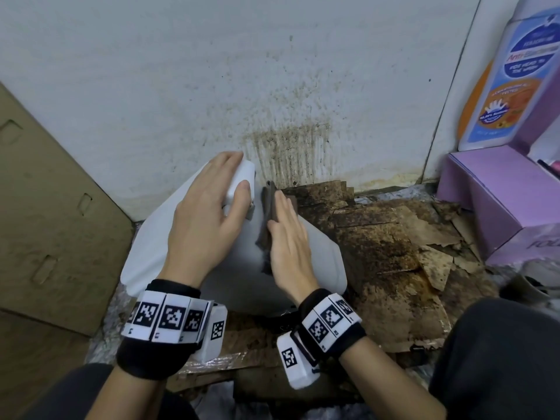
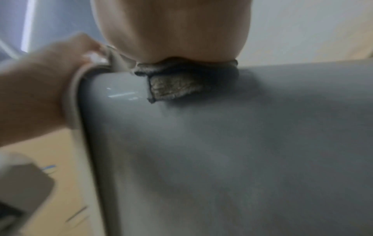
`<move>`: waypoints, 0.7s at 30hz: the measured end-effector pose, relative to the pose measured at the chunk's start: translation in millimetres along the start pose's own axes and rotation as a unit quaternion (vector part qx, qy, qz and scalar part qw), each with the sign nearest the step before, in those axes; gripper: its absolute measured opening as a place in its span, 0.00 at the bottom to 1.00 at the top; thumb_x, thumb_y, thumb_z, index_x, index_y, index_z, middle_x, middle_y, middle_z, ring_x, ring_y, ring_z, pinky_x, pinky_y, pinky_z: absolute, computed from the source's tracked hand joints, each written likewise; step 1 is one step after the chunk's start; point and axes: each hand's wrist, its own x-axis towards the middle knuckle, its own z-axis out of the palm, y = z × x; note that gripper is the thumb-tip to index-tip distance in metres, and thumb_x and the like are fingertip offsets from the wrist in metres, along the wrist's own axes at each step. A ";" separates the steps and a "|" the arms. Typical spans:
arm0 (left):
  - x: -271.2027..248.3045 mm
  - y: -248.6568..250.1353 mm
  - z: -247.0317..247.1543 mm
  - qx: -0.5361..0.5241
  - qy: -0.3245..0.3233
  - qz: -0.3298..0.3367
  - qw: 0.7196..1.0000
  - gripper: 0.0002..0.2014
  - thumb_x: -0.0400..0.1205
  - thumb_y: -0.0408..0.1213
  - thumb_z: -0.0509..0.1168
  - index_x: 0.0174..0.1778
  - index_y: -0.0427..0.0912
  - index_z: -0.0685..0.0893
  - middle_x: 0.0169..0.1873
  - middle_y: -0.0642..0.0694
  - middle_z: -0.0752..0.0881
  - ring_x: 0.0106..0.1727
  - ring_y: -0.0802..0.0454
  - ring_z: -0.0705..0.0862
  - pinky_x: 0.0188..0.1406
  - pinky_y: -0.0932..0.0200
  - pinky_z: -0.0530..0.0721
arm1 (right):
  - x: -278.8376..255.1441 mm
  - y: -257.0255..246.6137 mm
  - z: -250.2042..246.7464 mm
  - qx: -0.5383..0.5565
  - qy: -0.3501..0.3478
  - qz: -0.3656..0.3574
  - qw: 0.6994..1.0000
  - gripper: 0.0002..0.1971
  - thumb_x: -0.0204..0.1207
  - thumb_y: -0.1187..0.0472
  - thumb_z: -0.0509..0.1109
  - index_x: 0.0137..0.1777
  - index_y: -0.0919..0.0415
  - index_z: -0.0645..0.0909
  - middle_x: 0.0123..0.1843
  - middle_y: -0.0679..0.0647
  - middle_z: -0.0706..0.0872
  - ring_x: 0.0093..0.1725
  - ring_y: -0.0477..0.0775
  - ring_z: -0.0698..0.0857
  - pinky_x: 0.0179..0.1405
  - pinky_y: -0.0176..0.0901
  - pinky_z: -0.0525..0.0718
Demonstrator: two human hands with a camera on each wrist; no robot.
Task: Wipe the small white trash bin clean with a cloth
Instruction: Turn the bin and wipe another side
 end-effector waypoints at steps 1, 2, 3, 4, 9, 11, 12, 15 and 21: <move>-0.2 -0.9 -0.4 0.001 0.000 -0.001 1.000 0.26 0.91 0.51 0.52 0.86 0.50 0.71 0.85 0.55 0.71 0.87 0.60 0.65 0.78 0.66 0.63 | 2.5 -6.0 3.6 0.001 -0.007 -0.004 1.000 0.34 0.85 0.49 0.41 0.92 0.52 0.51 0.92 0.40 0.51 0.85 0.29 0.43 0.89 0.37 0.42; -0.2 -1.9 -1.1 0.001 0.001 -0.003 1.000 0.26 0.91 0.51 0.52 0.86 0.51 0.71 0.85 0.55 0.71 0.87 0.60 0.65 0.78 0.66 0.63 | 4.4 -9.3 6.8 0.001 -0.010 -0.002 1.000 0.34 0.85 0.48 0.40 0.92 0.51 0.50 0.92 0.40 0.50 0.86 0.29 0.43 0.89 0.39 0.42; 0.2 -2.6 -1.6 0.000 0.002 -0.003 1.000 0.26 0.91 0.51 0.52 0.86 0.50 0.71 0.85 0.55 0.71 0.87 0.61 0.65 0.78 0.66 0.63 | 5.1 -9.1 9.0 -0.002 -0.008 -0.003 1.000 0.33 0.86 0.47 0.41 0.92 0.51 0.51 0.93 0.41 0.50 0.87 0.30 0.43 0.90 0.41 0.42; 0.4 -3.1 -2.0 0.000 0.002 -0.003 1.000 0.26 0.91 0.51 0.52 0.86 0.50 0.72 0.85 0.55 0.71 0.87 0.61 0.65 0.77 0.66 0.64 | 4.8 -6.4 10.2 -0.008 -0.002 -0.010 1.000 0.33 0.87 0.47 0.42 0.92 0.50 0.51 0.93 0.41 0.51 0.88 0.33 0.44 0.90 0.42 0.44; 1.5 -3.0 -2.3 -0.003 -0.001 0.002 1.000 0.25 0.91 0.51 0.53 0.86 0.51 0.72 0.85 0.56 0.72 0.87 0.62 0.65 0.77 0.75 0.59 | -0.4 29.6 -0.9 -0.033 0.030 -0.072 0.996 0.30 0.90 0.48 0.46 0.91 0.52 0.57 0.91 0.42 0.60 0.90 0.39 0.54 0.89 0.41 0.54; 1.2 -2.9 -2.8 -0.010 0.002 0.004 1.000 0.25 0.92 0.50 0.55 0.85 0.51 0.72 0.85 0.56 0.72 0.86 0.64 0.65 0.75 0.81 0.56 | -2.1 52.0 -9.9 -0.028 0.030 -0.050 0.998 0.31 0.89 0.48 0.46 0.91 0.53 0.59 0.91 0.43 0.61 0.90 0.39 0.55 0.89 0.40 0.55; 0.8 -2.5 -2.9 -0.013 0.003 0.005 1.000 0.24 0.92 0.49 0.55 0.85 0.50 0.73 0.84 0.56 0.72 0.85 0.66 0.65 0.75 0.83 0.55 | -4.3 64.2 -15.0 -0.025 0.028 -0.030 0.999 0.31 0.88 0.47 0.45 0.91 0.52 0.59 0.91 0.42 0.60 0.90 0.38 0.55 0.90 0.42 0.55; 0.3 -3.1 -4.0 -0.016 0.004 0.004 1.000 0.23 0.93 0.48 0.56 0.85 0.50 0.73 0.84 0.56 0.72 0.83 0.69 0.64 0.74 0.82 0.56 | -11.7 101.0 -27.6 -0.017 0.032 0.040 0.999 0.30 0.89 0.49 0.46 0.91 0.50 0.59 0.91 0.41 0.60 0.89 0.37 0.56 0.91 0.49 0.54; -0.5 -2.0 -4.0 -0.018 -0.001 -0.001 1.000 0.24 0.92 0.50 0.55 0.85 0.51 0.72 0.84 0.58 0.72 0.86 0.63 0.65 0.76 0.77 0.59 | -20.3 128.6 -40.4 0.018 0.066 0.166 0.984 0.34 0.83 0.46 0.46 0.90 0.49 0.60 0.91 0.43 0.60 0.90 0.41 0.56 0.91 0.53 0.54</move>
